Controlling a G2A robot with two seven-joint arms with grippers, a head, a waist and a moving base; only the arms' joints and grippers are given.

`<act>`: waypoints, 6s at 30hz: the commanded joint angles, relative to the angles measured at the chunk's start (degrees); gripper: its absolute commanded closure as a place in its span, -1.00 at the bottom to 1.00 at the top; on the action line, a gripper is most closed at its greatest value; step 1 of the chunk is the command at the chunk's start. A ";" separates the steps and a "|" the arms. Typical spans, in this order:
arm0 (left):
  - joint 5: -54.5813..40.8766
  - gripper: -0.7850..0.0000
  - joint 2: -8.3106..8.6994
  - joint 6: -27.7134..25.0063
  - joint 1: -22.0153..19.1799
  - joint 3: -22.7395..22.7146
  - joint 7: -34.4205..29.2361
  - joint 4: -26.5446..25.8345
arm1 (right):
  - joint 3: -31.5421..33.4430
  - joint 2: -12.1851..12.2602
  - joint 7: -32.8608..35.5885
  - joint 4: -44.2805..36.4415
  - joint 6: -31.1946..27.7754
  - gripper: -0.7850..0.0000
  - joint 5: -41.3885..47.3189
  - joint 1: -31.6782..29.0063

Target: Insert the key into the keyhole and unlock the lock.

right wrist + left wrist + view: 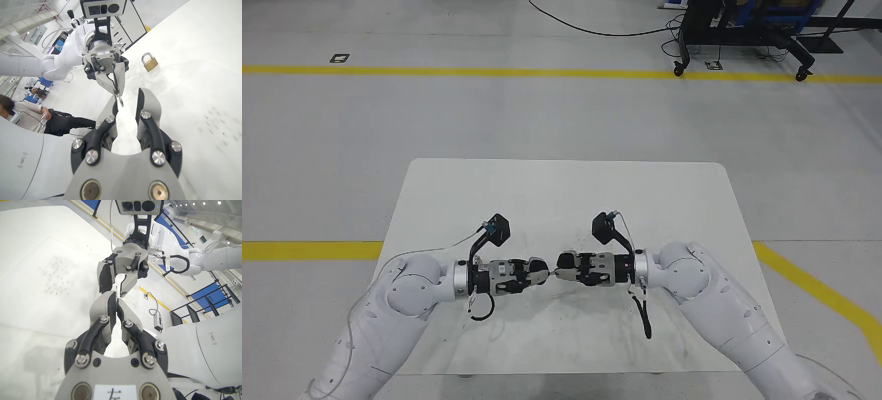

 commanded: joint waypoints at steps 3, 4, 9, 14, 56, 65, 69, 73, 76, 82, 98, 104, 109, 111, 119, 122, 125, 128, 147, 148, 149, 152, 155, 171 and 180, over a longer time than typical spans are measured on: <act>0.30 1.00 0.12 0.29 -0.07 0.31 0.19 -0.07 | -0.29 0.10 0.28 -0.17 -0.14 1.00 0.24 -0.06; 0.33 1.00 0.14 0.43 -0.10 0.37 0.31 -0.02 | -0.37 0.12 0.34 -0.16 -0.21 1.00 0.23 -0.07; 1.96 -1.00 0.24 0.81 -0.13 0.26 1.92 -0.27 | -0.43 0.30 0.48 0.17 -1.62 1.00 1.13 -0.15; 2.65 -1.00 0.30 -0.11 0.03 -0.06 3.94 -0.41 | 0.45 0.69 0.03 0.76 -3.27 1.00 1.94 -0.49; 52.28 -1.00 3.15 44.27 34.77 -27.18 3.52 -41.72 | 16.89 4.85 -10.86 1.93 -14.27 1.00 5.40 -11.83; 59.94 -1.00 1.64 52.75 20.76 -12.31 -5.83 -33.33 | 16.89 4.85 -10.86 1.93 -14.27 1.00 5.40 -11.83; 60.33 -0.91 0.85 53.94 16.39 -8.21 -7.66 -29.76 | 16.89 4.85 -10.86 1.93 -14.27 1.00 5.40 -11.83; 61.06 -0.51 0.25 55.07 13.60 -5.73 -10.02 -26.36 | 16.89 4.85 -10.86 1.93 -14.27 1.00 5.40 -11.83; 61.19 -0.33 -0.17 56.14 12.31 -4.56 -10.09 -24.59 | 16.89 4.85 -10.86 1.93 -14.27 1.00 5.40 -11.83; 59.99 -0.03 -0.79 57.03 10.80 -4.23 -8.21 -21.36 | 16.89 4.85 -10.86 1.93 -14.27 1.00 5.40 -11.83; 63.48 1.00 -1.36 57.26 12.45 -4.31 -7.75 -22.22 | 16.89 4.85 -10.86 1.93 -14.27 1.00 5.40 -11.83; 64.19 1.00 -1.65 56.95 12.82 -4.33 -6.64 -22.45 | 16.89 4.85 -10.86 1.93 -14.27 1.00 5.40 -11.83; 64.58 1.00 -1.81 56.33 13.14 -4.69 -6.19 -22.51 | 16.89 4.85 -10.86 1.93 -14.27 1.00 5.40 -11.83; 64.78 1.00 -1.88 56.08 13.29 -4.81 -6.09 -22.50 | 16.89 4.85 -10.86 1.93 -14.27 1.00 5.40 -11.83; 65.10 0.73 -2.20 55.09 13.73 -5.06 -4.95 -22.76 | 16.89 4.85 -10.86 1.93 -14.27 1.00 5.40 -11.83; 65.18 0.47 -2.35 54.92 13.60 -5.03 -5.14 -22.57 | 16.89 4.85 -10.86 1.93 -14.27 1.00 5.40 -11.83; 65.22 0.40 -2.49 54.69 13.49 -4.99 -5.37 -22.53 | 16.89 4.85 -10.86 1.93 -14.27 1.00 5.40 -11.83; 65.32 0.43 -2.63 54.52 13.46 -4.95 -5.54 -22.70 | 16.89 4.85 -10.86 1.93 -14.27 1.00 5.40 -11.83; 65.00 1.00 -3.49 53.25 12.38 -5.43 -5.83 -21.02 | 16.89 4.85 -10.86 1.93 -14.27 1.00 5.40 -11.83; 63.97 1.00 -3.56 53.02 12.40 -5.62 -5.43 -20.90 | 16.89 4.85 -10.86 1.93 -14.27 1.00 5.40 -11.83; 62.91 1.00 -3.62 52.83 12.42 -5.97 -4.80 -20.70 | 16.89 4.85 -10.86 1.93 -14.27 1.00 5.40 -11.83; 62.00 1.00 -3.65 52.15 12.39 -6.86 -4.18 -19.79 | 16.89 4.85 -10.86 1.93 -14.27 1.00 5.40 -11.83; 61.54 1.00 -3.72 51.45 12.33 -7.10 -3.85 -19.02 | 16.89 4.85 -10.86 1.93 -14.27 1.00 5.40 -11.83; 34.63 1.00 -3.80 31.93 18.64 -17.66 21.99 -18.82 | 16.89 4.85 -10.86 1.93 -14.27 1.00 5.40 -11.83; 1.07 1.00 -2.68 6.49 14.53 -20.85 10.45 -7.43 | 16.89 4.85 -10.86 1.93 -14.27 1.00 5.40 -11.83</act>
